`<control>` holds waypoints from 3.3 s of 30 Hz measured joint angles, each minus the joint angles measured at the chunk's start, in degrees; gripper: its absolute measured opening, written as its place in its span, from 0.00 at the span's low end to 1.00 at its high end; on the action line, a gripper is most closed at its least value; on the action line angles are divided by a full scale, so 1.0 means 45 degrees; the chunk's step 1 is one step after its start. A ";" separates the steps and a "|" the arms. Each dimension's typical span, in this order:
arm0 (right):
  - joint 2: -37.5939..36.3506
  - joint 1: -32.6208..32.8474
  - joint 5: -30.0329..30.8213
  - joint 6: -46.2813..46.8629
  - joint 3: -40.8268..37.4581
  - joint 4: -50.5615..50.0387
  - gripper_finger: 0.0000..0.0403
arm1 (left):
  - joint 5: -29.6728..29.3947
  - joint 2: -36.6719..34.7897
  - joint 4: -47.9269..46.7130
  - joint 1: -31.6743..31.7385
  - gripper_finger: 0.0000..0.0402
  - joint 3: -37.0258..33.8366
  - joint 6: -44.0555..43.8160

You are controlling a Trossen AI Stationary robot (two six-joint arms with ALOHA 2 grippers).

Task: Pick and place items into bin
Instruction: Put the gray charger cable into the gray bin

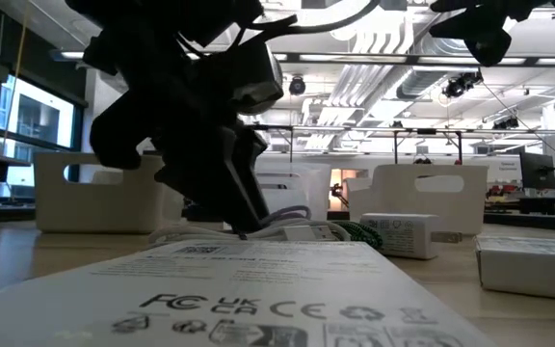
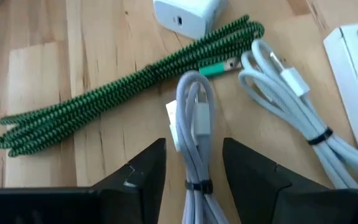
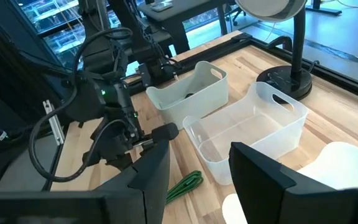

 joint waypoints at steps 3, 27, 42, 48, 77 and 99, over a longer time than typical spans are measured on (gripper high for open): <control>-0.0003 0.0000 0.0042 0.0000 0.0000 0.0000 0.39 | 0.0036 0.0000 -0.0351 0.0005 0.30 0.0000 0.0000; -0.0004 -0.0005 0.0427 0.0043 0.0000 -0.0010 0.39 | 0.0643 0.0017 0.0558 0.0024 0.07 0.0036 -0.0807; -0.0004 -0.0005 0.0422 0.0034 0.0000 -0.0050 0.39 | 0.1093 -0.0063 -0.0330 0.0286 0.07 0.2699 -0.1137; 0.0000 -0.0005 0.0215 0.0039 0.0000 -0.0063 0.39 | 0.0941 -0.0063 -0.3671 0.0603 0.05 0.4517 -0.1365; 0.0000 0.0000 0.0334 -0.0010 0.0004 -0.0574 0.39 | -0.5364 -0.2195 -1.5996 0.0689 0.06 0.7912 -0.1637; -0.0005 -0.0005 0.0800 0.0272 0.0005 -0.0474 0.39 | -0.6785 -0.7523 -1.4068 0.0777 0.04 0.0893 -0.7366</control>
